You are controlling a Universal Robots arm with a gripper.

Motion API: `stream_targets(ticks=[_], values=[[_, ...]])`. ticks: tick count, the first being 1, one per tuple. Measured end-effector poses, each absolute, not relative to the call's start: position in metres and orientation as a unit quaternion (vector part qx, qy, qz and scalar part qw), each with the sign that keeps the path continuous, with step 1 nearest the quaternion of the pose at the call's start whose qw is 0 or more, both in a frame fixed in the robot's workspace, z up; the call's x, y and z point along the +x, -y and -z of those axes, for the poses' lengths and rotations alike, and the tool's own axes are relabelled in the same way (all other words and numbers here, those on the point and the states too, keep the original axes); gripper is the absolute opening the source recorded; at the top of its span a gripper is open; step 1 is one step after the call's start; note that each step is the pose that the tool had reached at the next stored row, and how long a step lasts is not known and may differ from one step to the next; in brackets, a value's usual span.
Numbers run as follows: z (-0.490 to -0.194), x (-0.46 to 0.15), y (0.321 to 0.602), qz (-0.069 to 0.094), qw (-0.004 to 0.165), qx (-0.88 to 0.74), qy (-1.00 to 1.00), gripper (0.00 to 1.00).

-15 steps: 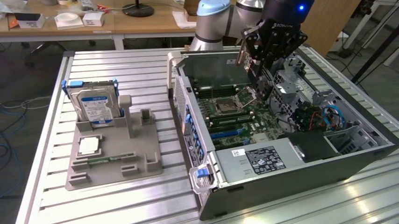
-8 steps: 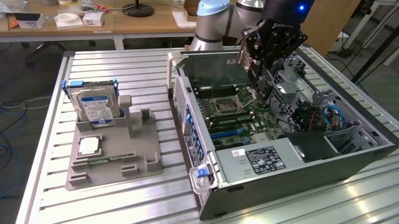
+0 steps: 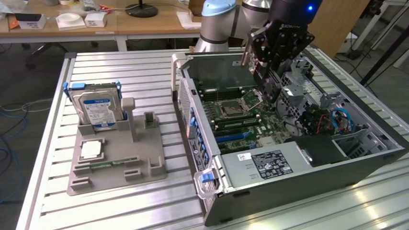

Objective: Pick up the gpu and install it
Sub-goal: 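Insert the gpu into the slot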

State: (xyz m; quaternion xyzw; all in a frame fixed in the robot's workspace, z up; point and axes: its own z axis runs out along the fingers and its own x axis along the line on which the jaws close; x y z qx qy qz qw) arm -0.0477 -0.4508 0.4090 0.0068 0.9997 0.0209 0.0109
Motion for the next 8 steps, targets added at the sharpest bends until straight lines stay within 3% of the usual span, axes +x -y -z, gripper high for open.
stream_targets(ticks=[8], values=[[-0.4087,-0.0457,0.4508,-0.021,0.010,-0.026,-0.999,0.26]])
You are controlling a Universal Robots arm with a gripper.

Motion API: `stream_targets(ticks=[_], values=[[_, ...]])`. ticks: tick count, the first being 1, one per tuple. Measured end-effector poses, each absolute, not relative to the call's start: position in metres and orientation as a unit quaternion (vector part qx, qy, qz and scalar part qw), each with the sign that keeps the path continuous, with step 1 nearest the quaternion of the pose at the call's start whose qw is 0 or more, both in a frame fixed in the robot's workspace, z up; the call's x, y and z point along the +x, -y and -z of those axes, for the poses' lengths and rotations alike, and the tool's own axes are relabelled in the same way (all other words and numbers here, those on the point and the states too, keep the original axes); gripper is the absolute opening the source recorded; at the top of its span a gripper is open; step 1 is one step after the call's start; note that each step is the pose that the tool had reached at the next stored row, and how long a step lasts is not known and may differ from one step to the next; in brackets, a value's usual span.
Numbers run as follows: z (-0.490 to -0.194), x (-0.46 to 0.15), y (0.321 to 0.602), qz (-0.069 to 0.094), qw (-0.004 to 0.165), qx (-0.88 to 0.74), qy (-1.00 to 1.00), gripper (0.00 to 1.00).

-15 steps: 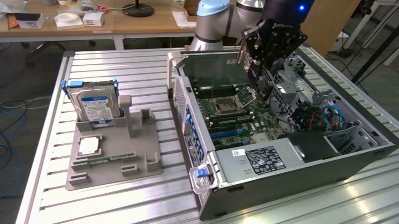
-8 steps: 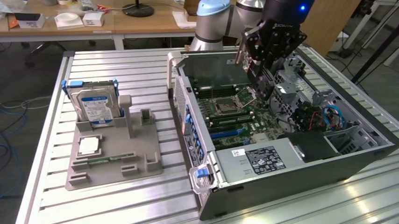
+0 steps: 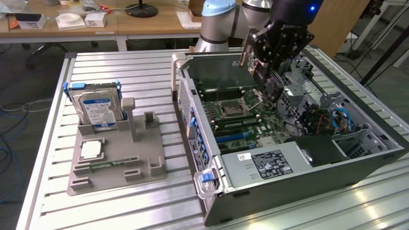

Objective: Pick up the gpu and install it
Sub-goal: 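Insert the gpu into the slot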

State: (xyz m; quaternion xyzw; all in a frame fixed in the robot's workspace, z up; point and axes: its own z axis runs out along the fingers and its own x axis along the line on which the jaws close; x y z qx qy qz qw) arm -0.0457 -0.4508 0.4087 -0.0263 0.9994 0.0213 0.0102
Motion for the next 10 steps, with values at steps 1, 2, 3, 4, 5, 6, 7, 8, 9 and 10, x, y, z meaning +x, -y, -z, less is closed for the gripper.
stream_targets(ticks=[1,2,3,4,5,6,7,8,9,10], values=[[-0.4087,-0.0457,0.4508,-0.021,0.010,-0.032,-0.999,0.26],[-0.4086,-0.0456,0.4508,-0.021,0.010,-0.036,-0.999,0.26],[-0.4086,-0.0454,0.4508,-0.021,0.010,-0.041,-0.999,0.26],[-0.4085,-0.0452,0.4508,-0.021,0.010,-0.046,-0.999,0.26],[-0.4084,-0.0451,0.4508,-0.022,0.010,-0.051,-0.998,0.26],[-0.4084,-0.0450,0.4508,-0.022,0.010,-0.056,-0.998,0.26],[-0.4084,-0.0448,0.4508,-0.022,0.009,-0.061,-0.998,0.26],[-0.4083,-0.0447,0.4508,-0.022,0.009,-0.065,-0.998,0.26],[-0.4083,-0.0446,0.4508,-0.022,0.009,-0.070,-0.997,0.26],[-0.4082,-0.0445,0.4508,-0.022,0.009,-0.073,-0.997,0.26]])
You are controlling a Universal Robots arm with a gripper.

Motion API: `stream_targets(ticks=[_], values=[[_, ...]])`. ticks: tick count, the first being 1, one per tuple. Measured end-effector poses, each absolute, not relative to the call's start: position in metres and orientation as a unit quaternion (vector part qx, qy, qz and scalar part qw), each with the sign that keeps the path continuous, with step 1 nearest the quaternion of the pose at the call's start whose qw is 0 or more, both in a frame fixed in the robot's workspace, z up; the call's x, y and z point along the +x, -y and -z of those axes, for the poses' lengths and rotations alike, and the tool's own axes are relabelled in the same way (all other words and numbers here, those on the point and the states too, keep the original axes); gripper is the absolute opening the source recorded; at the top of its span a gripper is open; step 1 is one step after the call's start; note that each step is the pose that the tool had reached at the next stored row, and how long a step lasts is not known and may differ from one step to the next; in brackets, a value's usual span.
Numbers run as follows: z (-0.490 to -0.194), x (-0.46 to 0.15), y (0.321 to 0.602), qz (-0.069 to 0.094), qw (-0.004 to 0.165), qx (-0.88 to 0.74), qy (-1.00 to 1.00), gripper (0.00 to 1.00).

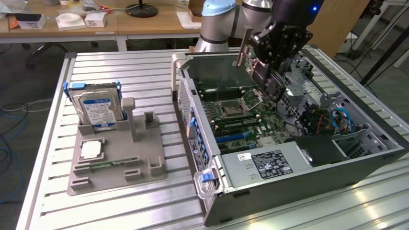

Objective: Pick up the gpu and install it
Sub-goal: 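Insert the gpu into the slot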

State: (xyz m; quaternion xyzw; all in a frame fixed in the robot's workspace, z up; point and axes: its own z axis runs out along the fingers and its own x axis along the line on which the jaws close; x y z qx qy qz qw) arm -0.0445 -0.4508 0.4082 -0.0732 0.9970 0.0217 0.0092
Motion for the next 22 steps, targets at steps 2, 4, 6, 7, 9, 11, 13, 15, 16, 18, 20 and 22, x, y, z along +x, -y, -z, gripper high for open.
stream_targets(ticks=[2,4,6,7,9,11,13,15,16,18,20,22], values=[[-0.4081,-0.0443,0.4508,-0.022,0.009,-0.081,-0.996,0.26],[-0.4080,-0.0442,0.4508,-0.022,0.009,-0.088,-0.996,0.26],[-0.4080,-0.0441,0.4508,-0.022,0.009,-0.096,-0.995,0.26],[-0.4079,-0.0442,0.4508,-0.022,0.009,-0.100,-0.995,0.26],[-0.4078,-0.0441,0.4508,-0.022,0.008,-0.107,-0.994,0.26],[-0.4077,-0.0441,0.4508,-0.022,0.008,-0.115,-0.993,0.26],[-0.4076,-0.0441,0.4508,-0.022,0.008,-0.122,-0.992,0.26],[-0.4075,-0.0441,0.4508,-0.022,0.008,-0.129,-0.991,0.26],[-0.4075,-0.0441,0.4508,-0.022,0.008,-0.133,-0.991,0.26],[-0.4074,-0.0441,0.4508,-0.022,0.008,-0.140,-0.990,0.26],[-0.4073,-0.0441,0.4508,-0.022,0.008,-0.147,-0.989,0.26],[-0.4072,-0.0441,0.4508,-0.022,0.007,-0.154,-0.988,0.26]])
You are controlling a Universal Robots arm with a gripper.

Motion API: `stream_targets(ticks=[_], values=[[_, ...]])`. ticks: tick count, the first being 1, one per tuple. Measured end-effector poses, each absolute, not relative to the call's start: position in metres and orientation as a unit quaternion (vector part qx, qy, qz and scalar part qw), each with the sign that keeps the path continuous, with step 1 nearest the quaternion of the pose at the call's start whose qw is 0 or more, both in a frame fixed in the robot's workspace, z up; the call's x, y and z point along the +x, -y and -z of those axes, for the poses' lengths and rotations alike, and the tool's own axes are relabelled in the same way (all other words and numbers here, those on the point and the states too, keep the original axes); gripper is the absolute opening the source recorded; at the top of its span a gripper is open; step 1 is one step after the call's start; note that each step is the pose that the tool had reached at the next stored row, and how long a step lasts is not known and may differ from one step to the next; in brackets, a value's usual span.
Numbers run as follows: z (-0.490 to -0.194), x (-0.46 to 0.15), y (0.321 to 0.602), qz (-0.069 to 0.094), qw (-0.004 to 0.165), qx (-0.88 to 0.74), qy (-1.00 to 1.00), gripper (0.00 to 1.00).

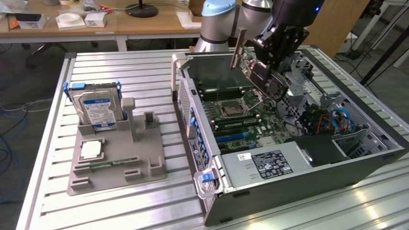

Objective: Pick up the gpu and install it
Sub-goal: 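Insert the gpu into the slot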

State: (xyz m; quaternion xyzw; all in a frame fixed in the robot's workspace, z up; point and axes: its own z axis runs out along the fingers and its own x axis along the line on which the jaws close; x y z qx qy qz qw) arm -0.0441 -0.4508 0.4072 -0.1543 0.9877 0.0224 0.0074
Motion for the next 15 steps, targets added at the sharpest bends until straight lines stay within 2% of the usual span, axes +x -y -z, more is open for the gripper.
stream_targets(ticks=[15], values=[[-0.4064,-0.0441,0.4508,-0.023,0.006,-0.196,-0.980,0.26]])
